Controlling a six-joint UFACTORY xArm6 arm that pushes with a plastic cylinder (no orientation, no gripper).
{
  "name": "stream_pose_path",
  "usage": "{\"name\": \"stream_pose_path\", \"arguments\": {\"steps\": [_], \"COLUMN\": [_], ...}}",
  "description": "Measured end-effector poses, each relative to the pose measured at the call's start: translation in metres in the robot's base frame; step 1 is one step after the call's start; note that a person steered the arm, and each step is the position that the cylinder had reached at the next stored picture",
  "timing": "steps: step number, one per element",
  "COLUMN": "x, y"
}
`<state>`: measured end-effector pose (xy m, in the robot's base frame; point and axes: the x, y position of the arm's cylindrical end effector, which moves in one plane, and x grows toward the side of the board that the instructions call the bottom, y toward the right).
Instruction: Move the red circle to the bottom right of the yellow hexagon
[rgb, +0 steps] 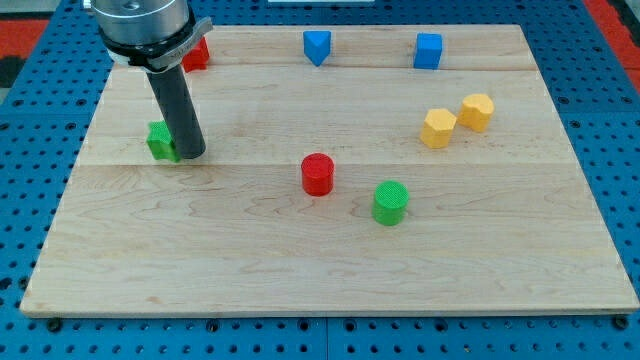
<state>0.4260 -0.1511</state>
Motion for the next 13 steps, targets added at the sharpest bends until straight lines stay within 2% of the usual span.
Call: {"name": "stream_pose_path", "arguments": {"steps": [2,4,5,6,7,8,9,10,11,13], "x": [-0.002,-0.049,-0.042,-0.021,0.049,0.049,0.046,0.027,0.027,0.043], "y": [0.002,0.073,0.125,0.056,0.068,0.152,0.198,0.197,0.266,0.307]}}
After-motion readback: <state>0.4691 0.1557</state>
